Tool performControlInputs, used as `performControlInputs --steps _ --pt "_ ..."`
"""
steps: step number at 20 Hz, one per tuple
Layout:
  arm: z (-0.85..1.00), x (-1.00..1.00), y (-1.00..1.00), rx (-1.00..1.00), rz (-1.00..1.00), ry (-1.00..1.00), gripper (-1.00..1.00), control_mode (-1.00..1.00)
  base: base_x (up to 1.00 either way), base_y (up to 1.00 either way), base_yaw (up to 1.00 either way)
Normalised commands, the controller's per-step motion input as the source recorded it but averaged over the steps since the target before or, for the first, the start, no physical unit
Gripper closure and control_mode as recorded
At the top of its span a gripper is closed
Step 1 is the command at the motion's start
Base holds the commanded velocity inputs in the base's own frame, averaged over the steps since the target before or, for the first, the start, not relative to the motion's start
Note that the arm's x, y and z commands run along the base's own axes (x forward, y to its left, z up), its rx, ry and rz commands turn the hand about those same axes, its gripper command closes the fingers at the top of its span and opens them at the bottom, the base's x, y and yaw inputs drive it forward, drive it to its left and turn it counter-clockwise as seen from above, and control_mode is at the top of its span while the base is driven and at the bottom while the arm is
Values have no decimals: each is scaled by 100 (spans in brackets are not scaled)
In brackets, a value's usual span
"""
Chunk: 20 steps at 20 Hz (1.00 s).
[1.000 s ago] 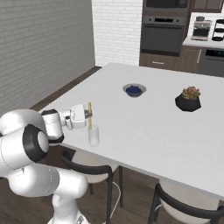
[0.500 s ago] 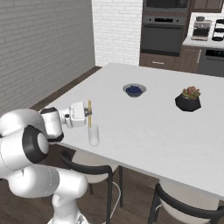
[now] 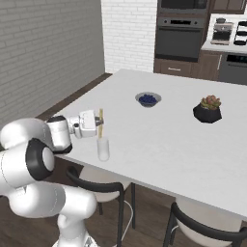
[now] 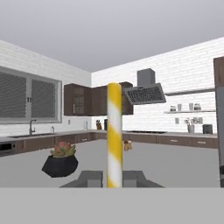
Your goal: Take a straw from the drawer in front and place it inside the glass cup on the dining counter.
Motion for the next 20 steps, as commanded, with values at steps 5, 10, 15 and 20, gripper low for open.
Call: performControlInputs --steps 5,10,15,20 --pt "-29 24 -9 1 1 0 100 -100 0 0 0" --pt "-21 17 0 0 1 0 100 -100 0 0 0" --pt "-28 6 0 0 0 0 100 -100 0 0 0" --pt "-28 15 0 0 1 0 100 -100 0 0 0"
